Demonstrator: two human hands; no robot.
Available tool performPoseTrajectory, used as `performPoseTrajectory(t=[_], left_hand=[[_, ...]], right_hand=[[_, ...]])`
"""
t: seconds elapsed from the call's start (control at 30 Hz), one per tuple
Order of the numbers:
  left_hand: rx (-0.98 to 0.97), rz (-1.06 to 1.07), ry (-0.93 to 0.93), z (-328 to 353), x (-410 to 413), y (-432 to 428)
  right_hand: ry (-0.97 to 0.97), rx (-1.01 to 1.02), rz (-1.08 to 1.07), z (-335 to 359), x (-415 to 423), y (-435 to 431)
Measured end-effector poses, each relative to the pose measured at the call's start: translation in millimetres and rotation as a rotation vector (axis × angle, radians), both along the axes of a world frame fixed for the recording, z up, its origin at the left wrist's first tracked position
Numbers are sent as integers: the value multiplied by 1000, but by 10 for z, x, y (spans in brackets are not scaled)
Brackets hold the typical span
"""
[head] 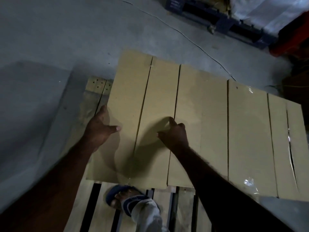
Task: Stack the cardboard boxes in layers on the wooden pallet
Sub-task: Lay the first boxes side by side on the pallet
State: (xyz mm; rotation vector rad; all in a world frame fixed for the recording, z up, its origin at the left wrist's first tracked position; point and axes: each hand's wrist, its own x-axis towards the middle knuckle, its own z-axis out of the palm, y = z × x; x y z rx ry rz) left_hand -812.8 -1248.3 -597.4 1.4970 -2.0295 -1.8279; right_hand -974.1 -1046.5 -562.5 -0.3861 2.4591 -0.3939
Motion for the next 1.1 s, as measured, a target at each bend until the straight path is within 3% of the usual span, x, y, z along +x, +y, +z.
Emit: performPoseTrajectory(t=[0.43, 0.6, 0.73, 0.83, 1.1], left_hand=[[-58, -28, 63, -138, 18, -22], [-329, -310, -128, -30, 60, 135], [-706, -676, -369, 78, 240, 684], [-742, -907, -403, 78, 360, 1222], [-843, -1017, -427, 157, 498, 1756]], right_hand=[[152, 77, 37, -37, 70, -75], [242, 51, 91, 27, 114, 50], [139, 99, 194, -28, 133, 274], [108, 106, 301, -32, 182, 433], [-50, 82, 345, 108, 512, 858]])
